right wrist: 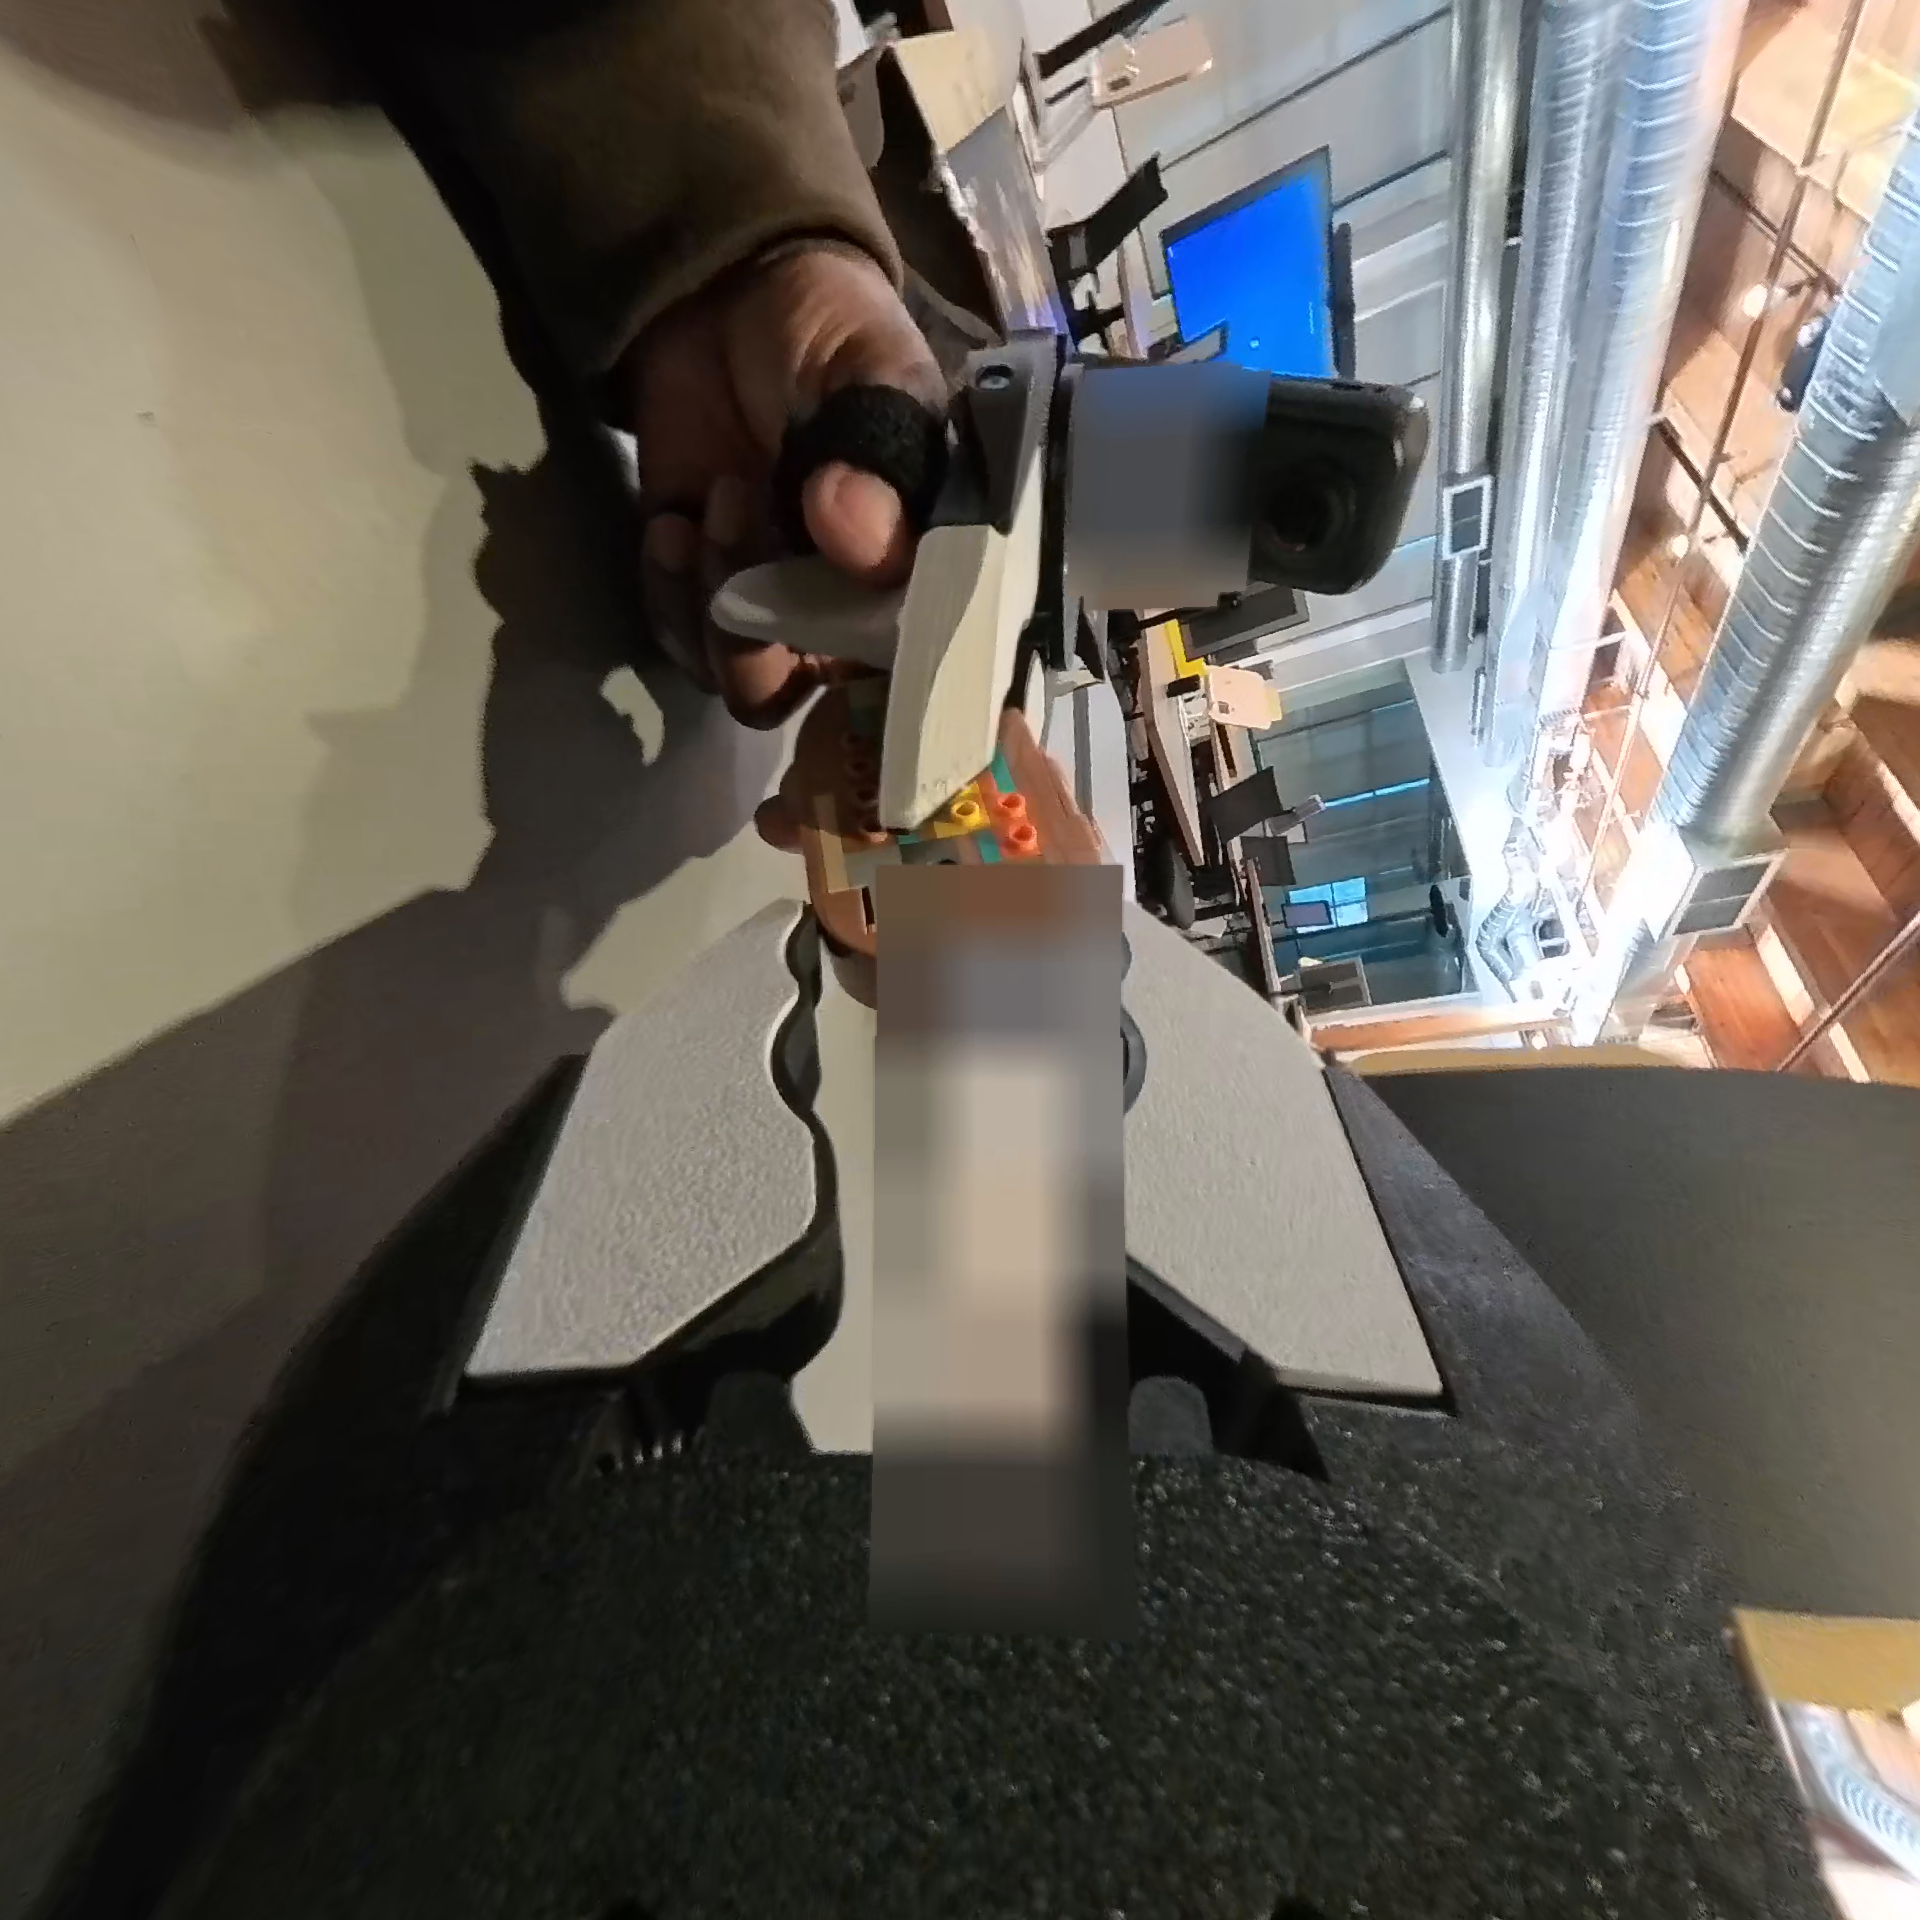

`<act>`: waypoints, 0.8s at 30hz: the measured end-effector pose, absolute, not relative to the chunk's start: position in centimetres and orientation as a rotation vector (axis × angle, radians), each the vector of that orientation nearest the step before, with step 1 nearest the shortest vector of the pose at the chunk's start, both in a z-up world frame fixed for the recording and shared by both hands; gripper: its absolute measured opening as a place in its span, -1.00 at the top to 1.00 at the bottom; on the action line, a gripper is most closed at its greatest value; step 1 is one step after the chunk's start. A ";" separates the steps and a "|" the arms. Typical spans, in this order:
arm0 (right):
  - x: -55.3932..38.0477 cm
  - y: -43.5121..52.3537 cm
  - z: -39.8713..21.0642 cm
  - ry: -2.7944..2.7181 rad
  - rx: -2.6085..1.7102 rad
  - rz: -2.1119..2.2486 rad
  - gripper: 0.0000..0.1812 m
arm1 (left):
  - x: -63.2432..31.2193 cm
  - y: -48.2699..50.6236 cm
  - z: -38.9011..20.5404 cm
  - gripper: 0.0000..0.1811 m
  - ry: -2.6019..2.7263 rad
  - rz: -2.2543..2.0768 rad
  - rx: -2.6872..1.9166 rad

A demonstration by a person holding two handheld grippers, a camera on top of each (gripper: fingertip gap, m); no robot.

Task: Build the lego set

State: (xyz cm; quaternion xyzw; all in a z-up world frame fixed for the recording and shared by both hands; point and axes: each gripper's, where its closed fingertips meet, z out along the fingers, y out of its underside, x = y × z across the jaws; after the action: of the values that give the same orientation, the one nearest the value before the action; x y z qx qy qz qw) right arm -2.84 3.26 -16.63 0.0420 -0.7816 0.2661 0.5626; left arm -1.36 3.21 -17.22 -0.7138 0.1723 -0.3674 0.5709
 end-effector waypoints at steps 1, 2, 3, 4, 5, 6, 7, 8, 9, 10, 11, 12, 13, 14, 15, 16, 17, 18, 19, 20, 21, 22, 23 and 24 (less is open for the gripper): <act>-2.9 3.3 -16.7 -1.828 0.086 0.627 0.45 | -1.5 3.3 -17.2 0.76 0.398 -0.861 -1.675; -3.0 3.4 -16.6 -1.808 0.080 0.620 0.45 | -1.6 3.3 -17.3 0.76 0.395 -0.849 -1.681; -3.0 3.4 -16.5 -1.784 0.078 0.616 0.46 | -1.8 3.3 -17.2 0.76 0.387 -0.844 -1.679; -3.0 3.4 -16.4 -1.773 0.077 0.624 0.46 | -1.8 3.3 -17.2 0.76 0.379 -0.851 -1.675; -2.9 3.3 -16.3 -1.770 0.075 0.636 0.46 | -1.8 3.3 -17.2 0.76 0.376 -0.853 -1.678; -2.9 3.2 -16.3 -1.769 0.074 0.640 0.43 | -1.8 3.3 -17.2 0.76 0.379 -0.853 -1.680; -2.9 3.2 -16.4 -1.772 0.077 0.637 0.43 | -1.8 3.3 -17.3 0.76 0.380 -0.852 -1.682; -2.9 3.1 -16.5 -1.774 0.082 0.635 0.44 | -1.7 3.3 -17.3 0.76 0.382 -0.852 -1.686; -2.9 3.0 -16.6 -1.772 0.088 0.633 0.45 | -1.7 3.3 -17.4 0.76 0.387 -0.853 -1.690; -2.9 3.0 -16.7 -1.773 0.092 0.633 0.44 | -1.6 3.3 -17.5 0.76 0.393 -0.849 -1.695; -2.9 3.0 -16.7 -1.780 0.094 0.635 0.45 | -1.6 3.3 -17.6 0.76 0.396 -0.845 -1.701; -2.8 3.0 -16.8 -1.787 0.098 0.637 0.45 | -1.5 3.3 -17.7 0.76 0.398 -0.843 -1.707; -2.8 3.0 -16.8 -1.794 0.102 0.636 0.45 | -1.5 3.3 -17.7 0.76 0.399 -0.843 -1.711; -2.8 3.0 -16.9 -1.801 0.104 0.636 0.45 | -1.5 3.3 -17.8 0.76 0.400 -0.843 -1.716; -2.8 3.0 -16.9 -1.805 0.108 0.634 0.45 | -1.5 3.3 -17.8 0.76 0.402 -0.844 -1.718; -2.8 3.0 -16.9 -1.807 0.110 0.632 0.45 | -1.5 3.3 -17.9 0.77 0.404 -0.842 -1.720; -2.8 3.0 -17.0 -1.810 0.109 0.631 0.45 | -1.4 3.3 -17.9 0.76 0.405 -0.841 -1.724; -2.8 3.0 -17.0 -1.811 0.106 0.631 0.45 | -1.4 3.3 -17.9 0.76 0.405 -0.841 -1.725; -2.8 3.0 -17.0 -1.811 0.104 0.633 0.45 | -1.5 3.3 -17.9 0.77 0.404 -0.842 -1.726; -2.8 3.0 -17.0 -1.812 0.101 0.634 0.45 | -1.5 3.3 -18.0 0.77 0.403 -0.842 -1.729; -2.8 3.0 -17.1 -1.812 0.100 0.636 0.45 | -1.5 3.3 -18.0 0.77 0.402 -0.842 -1.731; -2.9 3.0 -17.1 -1.812 0.098 0.635 0.45 | -1.5 3.4 -18.0 0.77 0.401 -0.840 -1.732; -2.9 3.0 -17.2 -1.815 0.095 0.633 0.45 | -1.5 3.4 -18.1 0.77 0.401 -0.837 -1.738; -2.9 3.0 -17.2 -1.817 0.093 0.634 0.45 | -1.6 3.4 -18.2 0.77 0.401 -0.836 -1.742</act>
State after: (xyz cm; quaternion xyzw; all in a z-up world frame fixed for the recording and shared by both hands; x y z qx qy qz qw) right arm -2.91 3.03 -17.21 0.0396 -0.7744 0.2702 0.5707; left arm -1.56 3.37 -18.15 -0.7364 0.1695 -0.3534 0.5514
